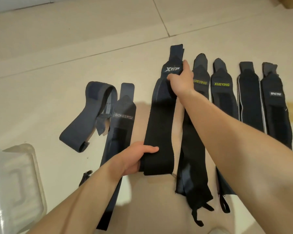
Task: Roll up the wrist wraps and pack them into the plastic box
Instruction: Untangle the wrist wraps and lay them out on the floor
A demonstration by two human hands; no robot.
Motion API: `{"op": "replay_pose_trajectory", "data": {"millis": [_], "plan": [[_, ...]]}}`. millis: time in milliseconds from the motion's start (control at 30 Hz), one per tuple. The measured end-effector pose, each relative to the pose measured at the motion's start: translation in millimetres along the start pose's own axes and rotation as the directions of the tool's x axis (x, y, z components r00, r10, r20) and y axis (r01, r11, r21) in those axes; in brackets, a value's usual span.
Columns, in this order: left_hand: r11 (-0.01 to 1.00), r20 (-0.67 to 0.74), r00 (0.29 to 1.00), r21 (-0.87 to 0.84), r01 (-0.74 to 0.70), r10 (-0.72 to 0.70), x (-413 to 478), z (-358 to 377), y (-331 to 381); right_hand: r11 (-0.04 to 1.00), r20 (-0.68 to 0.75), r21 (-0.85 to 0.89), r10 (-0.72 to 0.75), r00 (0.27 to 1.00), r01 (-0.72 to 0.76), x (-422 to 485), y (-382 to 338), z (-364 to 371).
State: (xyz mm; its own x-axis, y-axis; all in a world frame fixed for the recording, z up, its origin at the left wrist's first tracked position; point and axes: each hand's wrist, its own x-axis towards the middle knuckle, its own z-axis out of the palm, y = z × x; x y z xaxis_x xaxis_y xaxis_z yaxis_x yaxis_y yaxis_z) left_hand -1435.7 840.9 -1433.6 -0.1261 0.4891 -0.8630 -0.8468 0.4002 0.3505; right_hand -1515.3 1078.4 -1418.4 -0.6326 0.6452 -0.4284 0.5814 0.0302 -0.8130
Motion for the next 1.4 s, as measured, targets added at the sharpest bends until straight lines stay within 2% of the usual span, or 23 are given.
{"op": "replay_pose_trajectory", "data": {"millis": [67, 167, 333, 433, 500, 633, 667, 700, 733, 800, 833, 900, 967, 1033, 1067, 1133, 1233, 1300, 1400], "plan": [[0.997, 0.019, 1.0, -0.081, -0.02, 0.022, -7.6, 3.4, 2.0, 0.997, -0.069, -0.065, 0.033, 0.997, -0.038, -18.7, -1.6, -1.9], [0.989, 0.039, 0.996, -0.129, -0.071, 0.077, -20.6, 9.2, 4.8, 0.984, -0.107, -0.022, 0.173, 0.979, -0.176, -62.2, 5.5, -8.7], [0.991, -0.035, 0.992, -0.052, -0.125, 0.123, -26.7, 22.2, 4.3, 0.9, 0.05, 0.011, 0.435, 0.899, -0.436, -139.0, 41.2, -20.6], [0.985, -0.1, 0.983, -0.058, -0.163, 0.157, -24.7, 29.7, -3.8, 0.847, 0.134, -0.074, 0.531, 0.837, -0.526, -173.4, 55.5, -32.6], [0.984, -0.152, 0.975, -0.048, -0.174, 0.165, -22.9, 32.8, -12.5, 0.828, 0.146, -0.136, 0.561, 0.815, -0.545, -194.7, 65.2, -39.3], [0.99, -0.255, 0.958, -0.023, -0.142, 0.131, -22.8, 31.2, -29.7, 0.848, 0.196, -0.183, 0.527, 0.827, -0.498, -227.8, 82.2, -46.3], [0.99, -0.29, 0.947, 0.025, -0.137, 0.138, -23.6, 30.1, -33.0, 0.858, 0.209, -0.187, 0.51, 0.834, -0.478, -233.4, 86.2, -46.2], [0.981, -0.339, 0.925, 0.144, -0.132, 0.174, -26.1, 28.0, -36.8, 0.867, 0.217, -0.175, 0.496, 0.841, -0.466, -239.2, 87.7, -45.0], [0.94, -0.372, 0.897, 0.321, -0.118, 0.24, -28.2, 26.0, -40.7, 0.878, 0.207, -0.159, 0.477, 0.854, -0.451, -242.3, 89.3, -42.8], [0.747, -0.383, 0.83, 0.662, -0.059, 0.405, -31.7, 22.8, -49.5, 0.889, 0.163, -0.137, 0.456, 0.875, -0.438, -243.7, 95.5, -34.6], [0.653, -0.368, 0.804, 0.757, -0.032, 0.467, -33.6, 21.3, -54.0, 0.883, 0.133, -0.144, 0.464, 0.876, -0.446, -244.8, 98.7, -29.5], [0.512, -0.311, 0.785, 0.859, -0.009, 0.535, -36.9, 18.7, -63.0, 0.868, 0.081, -0.215, 0.473, 0.878, -0.448, -246.9, 105.6, -19.2], [0.29, -0.205, 0.793, 0.956, 0.038, 0.574, -39.5, 17.2, -70.2, 0.833, 0.027, -0.355, 0.463, 0.886, -0.424, -250.9, 107.6, -12.2], [0.067, -0.082, 0.797, 0.996, 0.052, 0.598, -38.2, 15.9, -73.0, 0.788, -0.043, -0.505, 0.385, 0.922, -0.353, -250.7, 99.2, -10.4], [-0.013, -0.036, 0.806, 0.998, 0.054, 0.592, -35.9, 15.9, -71.5, 0.793, -0.072, -0.533, 0.304, 0.95, -0.294, -246.0, 93.5, -9.9], [-0.098, 0.003, 0.818, 0.993, 0.065, 0.575, -31.1, 19.1, -59.9, 0.86, -0.06, -0.493, 0.121, 0.991, -0.135, -226.1, 77.2, -9.3], [-0.128, 0.063, 0.737, 0.991, 0.032, 0.673, -18.9, 25.5, -29.2, 0.891, -0.01, -0.438, -0.135, 0.991, 0.117, -177.4, 51.5, -6.0], [-0.179, 0.133, 0.66, 0.984, 0.003, 0.74, -5.4, 28.5, -8.5, 0.816, 0.022, -0.519, -0.284, 0.958, 0.254, -139.5, 40.7, -2.9], [-0.245, 0.159, 0.638, 0.968, 0.049, 0.754, 23.1, 28.0, 17.3, 0.661, 0.185, -0.677, -0.271, 0.945, 0.322, -88.1, 33.7, 2.1]]}}
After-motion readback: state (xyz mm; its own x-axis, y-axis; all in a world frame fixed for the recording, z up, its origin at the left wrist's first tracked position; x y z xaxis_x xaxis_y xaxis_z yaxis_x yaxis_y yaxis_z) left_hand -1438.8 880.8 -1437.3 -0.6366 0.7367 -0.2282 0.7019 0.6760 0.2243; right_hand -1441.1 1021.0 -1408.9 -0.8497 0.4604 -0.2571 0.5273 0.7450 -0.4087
